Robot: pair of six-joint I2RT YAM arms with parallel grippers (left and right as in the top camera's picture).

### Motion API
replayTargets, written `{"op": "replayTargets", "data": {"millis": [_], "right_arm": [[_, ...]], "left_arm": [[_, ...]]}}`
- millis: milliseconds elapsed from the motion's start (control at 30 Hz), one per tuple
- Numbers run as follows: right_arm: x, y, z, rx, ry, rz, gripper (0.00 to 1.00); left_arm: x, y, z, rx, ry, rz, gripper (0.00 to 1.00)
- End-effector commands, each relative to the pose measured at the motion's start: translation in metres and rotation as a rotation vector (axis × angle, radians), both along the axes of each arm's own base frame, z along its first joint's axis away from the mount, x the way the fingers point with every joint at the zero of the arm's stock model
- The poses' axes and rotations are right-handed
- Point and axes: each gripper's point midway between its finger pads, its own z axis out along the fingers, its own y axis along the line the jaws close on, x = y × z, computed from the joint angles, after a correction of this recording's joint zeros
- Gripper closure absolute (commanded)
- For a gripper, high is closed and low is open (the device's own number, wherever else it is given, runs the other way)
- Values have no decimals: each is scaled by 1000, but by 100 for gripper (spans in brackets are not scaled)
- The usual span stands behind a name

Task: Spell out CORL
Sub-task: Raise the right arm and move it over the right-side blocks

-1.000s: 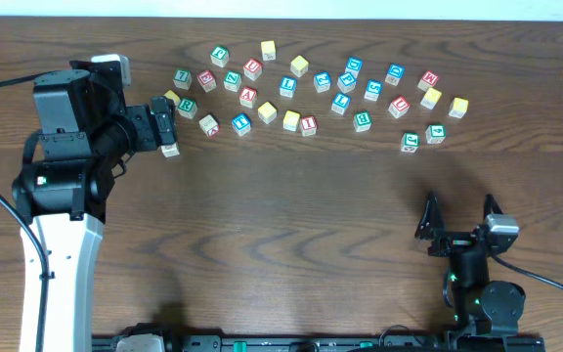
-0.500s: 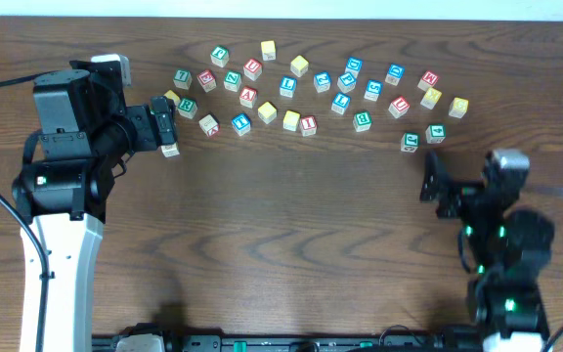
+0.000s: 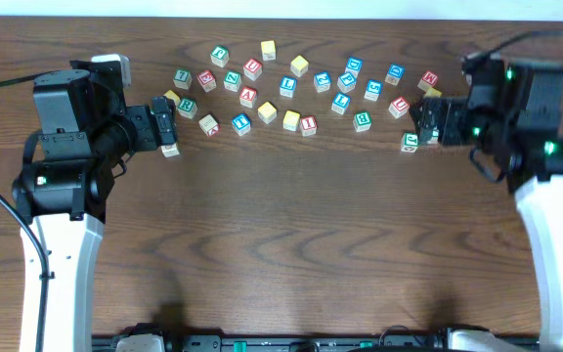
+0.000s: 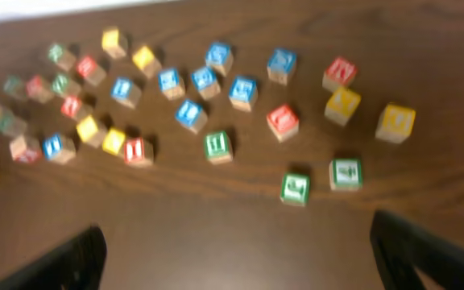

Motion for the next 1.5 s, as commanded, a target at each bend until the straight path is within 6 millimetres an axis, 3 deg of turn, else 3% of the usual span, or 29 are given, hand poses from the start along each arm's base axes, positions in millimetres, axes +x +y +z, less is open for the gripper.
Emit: {"op": "replayTargets", "data": {"millis": [0,333,500,667,1467], "right_arm": [[15,0,16,-14,11,32,1],[27,-1,15,-31,80,60,1],[26,0,14,-29,85,61,1],[25,14,18,37,76,115,1],[29,14,22,50,61,95,1]], "left_arm": [[2,0,11,-9,-27,-1,2],[1,0,11,-9,-26,-1,2],[1,0,11,-9,-25,-2,2],[1,0,11,-9,-25,-1,2],[3,1,9,-7,-20,2,2]]}}
